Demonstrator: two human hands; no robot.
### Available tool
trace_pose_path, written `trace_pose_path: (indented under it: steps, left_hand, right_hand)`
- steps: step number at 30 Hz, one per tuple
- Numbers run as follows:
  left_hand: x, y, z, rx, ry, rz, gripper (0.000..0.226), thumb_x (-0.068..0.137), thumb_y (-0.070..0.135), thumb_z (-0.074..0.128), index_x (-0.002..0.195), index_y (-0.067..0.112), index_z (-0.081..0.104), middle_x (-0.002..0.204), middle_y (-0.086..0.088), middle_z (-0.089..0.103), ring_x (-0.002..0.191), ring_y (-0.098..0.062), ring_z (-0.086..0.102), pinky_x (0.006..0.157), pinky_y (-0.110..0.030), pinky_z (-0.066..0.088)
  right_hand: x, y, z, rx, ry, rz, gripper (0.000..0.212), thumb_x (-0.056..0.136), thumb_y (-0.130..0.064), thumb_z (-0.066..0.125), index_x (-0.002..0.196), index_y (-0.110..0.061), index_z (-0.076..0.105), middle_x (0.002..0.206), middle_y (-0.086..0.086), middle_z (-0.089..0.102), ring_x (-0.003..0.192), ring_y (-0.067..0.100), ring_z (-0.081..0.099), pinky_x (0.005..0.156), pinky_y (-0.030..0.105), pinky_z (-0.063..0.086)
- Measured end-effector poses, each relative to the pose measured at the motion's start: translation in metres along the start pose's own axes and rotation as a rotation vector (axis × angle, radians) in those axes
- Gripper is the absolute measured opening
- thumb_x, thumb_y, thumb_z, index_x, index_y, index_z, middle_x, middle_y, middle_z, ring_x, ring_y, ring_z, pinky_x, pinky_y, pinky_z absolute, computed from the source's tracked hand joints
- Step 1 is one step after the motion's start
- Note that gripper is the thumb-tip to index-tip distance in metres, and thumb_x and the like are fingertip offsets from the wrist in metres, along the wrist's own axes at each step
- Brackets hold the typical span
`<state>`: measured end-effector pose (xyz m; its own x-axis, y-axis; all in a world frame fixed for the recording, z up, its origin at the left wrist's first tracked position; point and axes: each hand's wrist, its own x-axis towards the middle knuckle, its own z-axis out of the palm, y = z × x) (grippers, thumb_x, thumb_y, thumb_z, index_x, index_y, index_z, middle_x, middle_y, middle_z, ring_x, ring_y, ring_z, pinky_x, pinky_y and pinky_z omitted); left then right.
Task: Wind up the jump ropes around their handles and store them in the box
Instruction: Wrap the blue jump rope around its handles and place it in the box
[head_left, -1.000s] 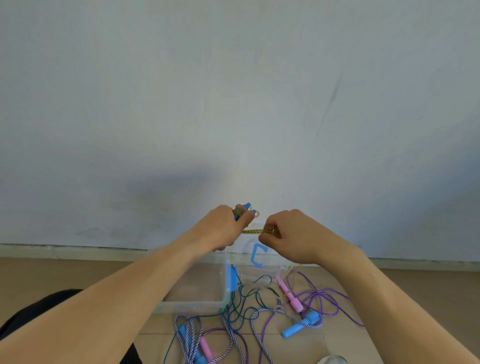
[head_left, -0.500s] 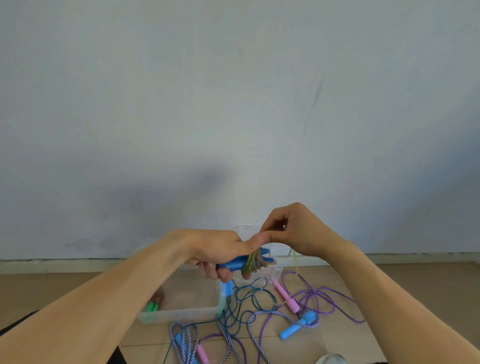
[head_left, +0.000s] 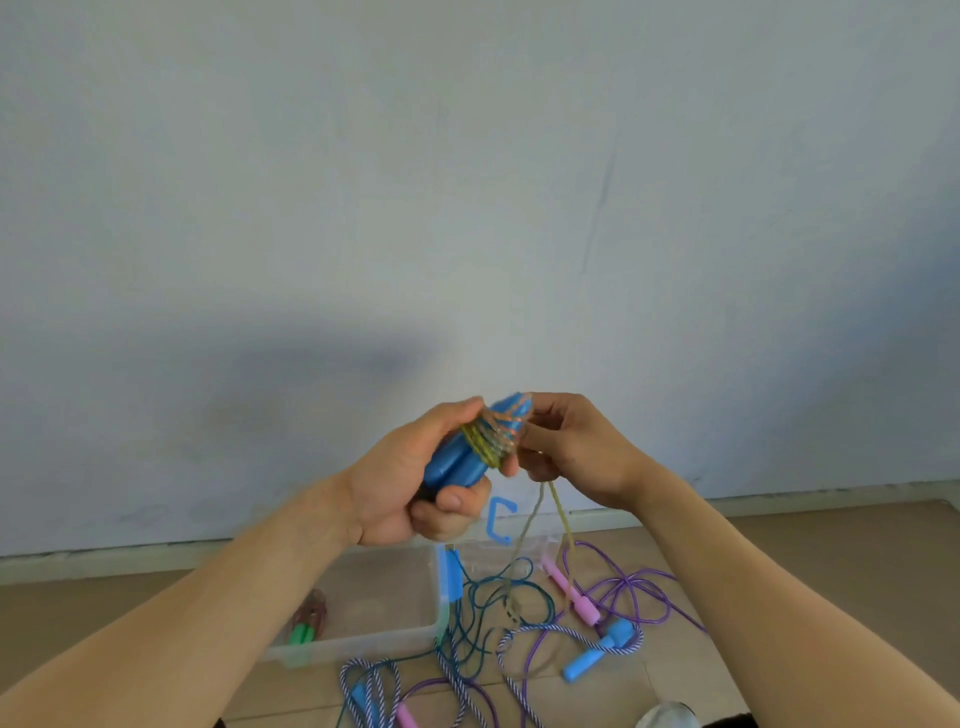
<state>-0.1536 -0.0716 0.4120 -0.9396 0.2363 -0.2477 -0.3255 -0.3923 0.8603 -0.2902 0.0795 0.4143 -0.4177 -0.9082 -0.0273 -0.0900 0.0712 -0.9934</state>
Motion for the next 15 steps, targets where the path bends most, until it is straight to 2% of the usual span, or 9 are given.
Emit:
trace_pose_path:
  steps: [4, 7, 10, 13, 15]
  left_hand:
    - [-0.001, 0.009, -0.008, -0.16, 0.174, 0.14, 0.057, 0.093, 0.054, 0.033, 0.082, 0.01, 0.067, 0.048, -0.002, 0.03, 0.042, -0.008, 0.011, 0.044, -0.02, 0.009]
    - [-0.003, 0.01, -0.014, -0.12, 0.256, 0.16, 0.06, 0.097, 0.051, 0.029, 0.084, 0.008, 0.068, 0.05, -0.004, 0.029, 0.042, -0.008, 0.012, 0.045, -0.023, 0.008]
    - [-0.001, 0.008, -0.016, -0.09, 0.355, 0.203, 0.058, 0.099, 0.051, 0.028, 0.087, 0.007, 0.064, 0.051, -0.005, 0.031, 0.04, -0.008, 0.015, 0.044, -0.022, 0.009]
    - [-0.003, 0.015, -0.033, -0.144, 0.571, 0.311, 0.055, 0.1, 0.051, 0.028, 0.086, 0.008, 0.06, 0.048, -0.003, 0.036, 0.034, -0.008, 0.018, 0.043, -0.018, 0.009]
    - [-0.01, 0.021, -0.049, -0.063, 0.76, 0.333, 0.054, 0.1, 0.05, 0.03, 0.084, 0.008, 0.059, 0.047, -0.004, 0.039, 0.032, -0.009, 0.019, 0.043, -0.017, 0.009]
  right_hand:
    - [0.002, 0.002, -0.003, -0.098, 0.09, 0.051, 0.014, 0.094, -0.018, 0.065, 0.099, -0.011, 0.075, 0.067, 0.004, 0.056, 0.052, 0.012, 0.035, 0.048, 0.022, 0.03]
    - [0.003, 0.004, -0.005, -0.25, 0.139, 0.044, 0.019, 0.095, -0.028, 0.062, 0.098, -0.014, 0.076, 0.06, -0.004, 0.055, 0.05, 0.007, 0.04, 0.048, 0.019, 0.034]
    - [0.002, 0.007, -0.01, -0.475, 0.107, 0.074, 0.026, 0.094, -0.038, 0.061, 0.091, -0.016, 0.075, 0.054, -0.008, 0.049, 0.046, 0.002, 0.041, 0.05, 0.014, 0.037]
    - [-0.004, 0.018, -0.029, -0.556, 0.086, 0.205, 0.035, 0.095, -0.046, 0.056, 0.086, -0.018, 0.075, 0.059, 0.0, 0.04, 0.047, 0.007, 0.035, 0.052, 0.022, 0.035]
    - [-0.01, 0.029, -0.047, -0.526, 0.108, 0.313, 0.039, 0.094, -0.048, 0.055, 0.083, -0.017, 0.074, 0.065, 0.005, 0.038, 0.047, 0.009, 0.034, 0.051, 0.025, 0.035]
